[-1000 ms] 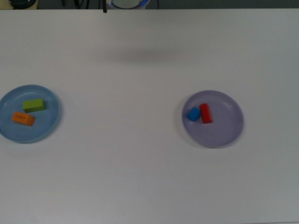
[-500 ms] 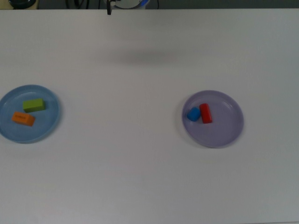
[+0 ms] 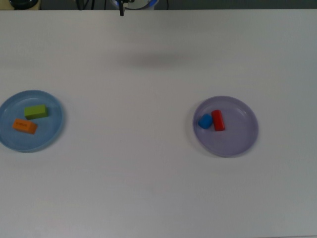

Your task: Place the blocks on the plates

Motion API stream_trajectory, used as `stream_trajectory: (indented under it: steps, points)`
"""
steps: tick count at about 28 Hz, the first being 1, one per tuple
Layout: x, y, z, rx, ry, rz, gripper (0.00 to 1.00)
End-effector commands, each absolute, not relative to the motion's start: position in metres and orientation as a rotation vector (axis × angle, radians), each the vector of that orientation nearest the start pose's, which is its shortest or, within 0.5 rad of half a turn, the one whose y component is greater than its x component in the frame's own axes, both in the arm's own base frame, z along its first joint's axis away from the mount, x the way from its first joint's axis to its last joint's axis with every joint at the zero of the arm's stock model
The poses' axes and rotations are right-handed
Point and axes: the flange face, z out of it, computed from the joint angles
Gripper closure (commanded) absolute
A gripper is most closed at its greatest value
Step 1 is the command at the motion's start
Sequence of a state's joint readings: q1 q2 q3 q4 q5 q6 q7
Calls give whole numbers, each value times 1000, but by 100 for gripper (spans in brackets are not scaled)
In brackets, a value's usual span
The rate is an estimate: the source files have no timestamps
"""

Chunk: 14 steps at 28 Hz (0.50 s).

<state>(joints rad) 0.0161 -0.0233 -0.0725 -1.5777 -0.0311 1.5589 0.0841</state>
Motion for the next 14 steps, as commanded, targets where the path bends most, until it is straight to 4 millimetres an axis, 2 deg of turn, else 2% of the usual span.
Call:
stream_trajectory:
  steps: [1, 14]
  points:
    - [543, -31, 634, -3149, 197, 29, 0]
    - [543, -32, 634, -3150, 187, 29, 0]
